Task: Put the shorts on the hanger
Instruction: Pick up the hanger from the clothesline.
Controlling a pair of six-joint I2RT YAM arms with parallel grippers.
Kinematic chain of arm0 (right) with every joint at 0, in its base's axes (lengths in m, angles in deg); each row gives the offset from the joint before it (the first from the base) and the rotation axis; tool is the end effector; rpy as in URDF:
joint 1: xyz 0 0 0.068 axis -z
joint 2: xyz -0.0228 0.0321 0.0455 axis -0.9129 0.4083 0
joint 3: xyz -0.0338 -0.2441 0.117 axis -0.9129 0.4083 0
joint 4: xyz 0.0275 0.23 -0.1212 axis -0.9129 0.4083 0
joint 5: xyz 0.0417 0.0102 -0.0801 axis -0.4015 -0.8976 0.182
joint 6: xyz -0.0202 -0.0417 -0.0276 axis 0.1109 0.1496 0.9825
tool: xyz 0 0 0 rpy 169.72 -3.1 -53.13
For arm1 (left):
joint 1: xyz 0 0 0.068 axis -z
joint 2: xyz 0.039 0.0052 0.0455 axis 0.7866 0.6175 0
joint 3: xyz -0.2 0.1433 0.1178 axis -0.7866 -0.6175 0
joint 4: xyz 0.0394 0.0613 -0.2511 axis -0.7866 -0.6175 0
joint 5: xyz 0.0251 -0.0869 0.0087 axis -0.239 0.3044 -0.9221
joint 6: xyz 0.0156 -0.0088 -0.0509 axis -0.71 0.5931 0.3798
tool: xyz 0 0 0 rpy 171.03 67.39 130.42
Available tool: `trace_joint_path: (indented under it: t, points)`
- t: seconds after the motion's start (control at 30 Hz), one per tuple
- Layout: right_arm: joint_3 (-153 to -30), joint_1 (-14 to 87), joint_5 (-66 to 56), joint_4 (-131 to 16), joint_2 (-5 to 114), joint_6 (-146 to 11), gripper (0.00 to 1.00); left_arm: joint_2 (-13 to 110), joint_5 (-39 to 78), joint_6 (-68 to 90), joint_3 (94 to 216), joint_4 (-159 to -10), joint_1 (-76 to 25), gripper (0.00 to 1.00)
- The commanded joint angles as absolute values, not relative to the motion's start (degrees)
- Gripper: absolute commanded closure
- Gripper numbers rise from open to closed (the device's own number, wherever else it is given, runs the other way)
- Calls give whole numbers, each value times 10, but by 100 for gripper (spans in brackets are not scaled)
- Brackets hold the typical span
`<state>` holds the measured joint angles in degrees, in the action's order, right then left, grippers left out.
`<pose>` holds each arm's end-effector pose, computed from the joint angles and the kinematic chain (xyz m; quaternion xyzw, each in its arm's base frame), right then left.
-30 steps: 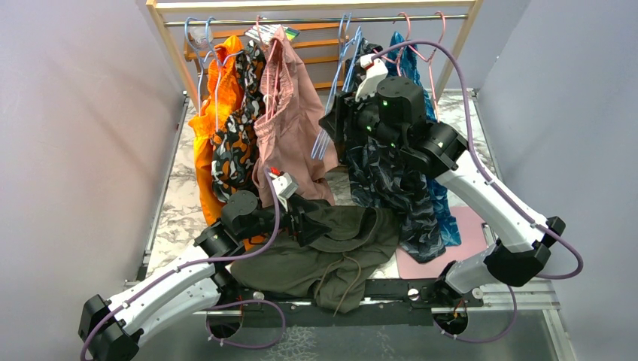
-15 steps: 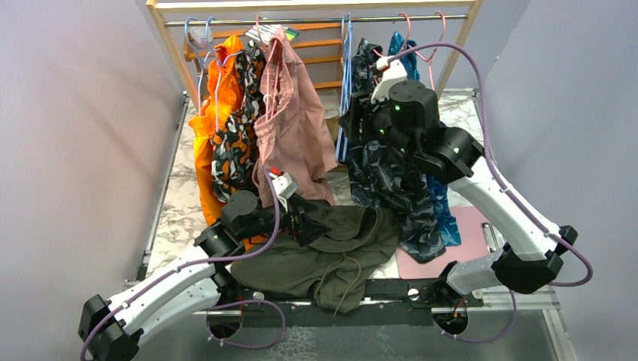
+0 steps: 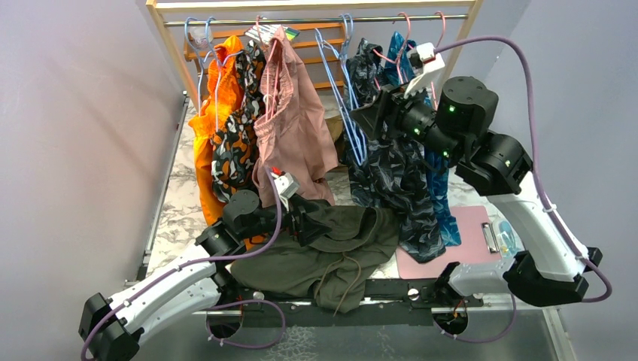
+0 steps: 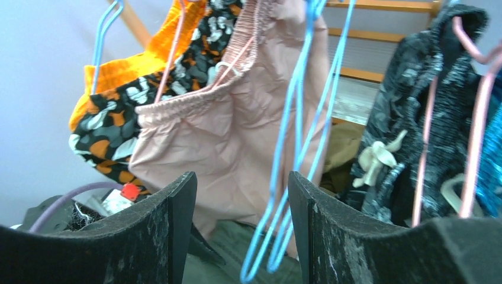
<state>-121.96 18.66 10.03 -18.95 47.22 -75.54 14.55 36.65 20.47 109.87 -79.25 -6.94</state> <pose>0.1588 0.1647 0.5352 -0.1665 0.7287 0.2974 0.5941 0.1155 -0.1370 0.2739 0.2927 0.6833 -0.4928 0.4523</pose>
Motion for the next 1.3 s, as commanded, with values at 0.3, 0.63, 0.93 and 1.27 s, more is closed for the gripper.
trace_joint_path:
  t: [0.3,0.63,0.93,1.27]
  points:
    - [-1210,188,147,-230,520,-749,39,139,379,201,1095,-788,-73,16]
    - [-1194,188,171,-237,531,-732,39,139,380,200,1096,-788,-73,16]
    - [-1184,188,165,-251,539,-729,42,137,380,203,1095,-788,-73,16]
    - [-1179,189,213,-248,544,-716,54,135,381,204,1095,-788,-73,16]
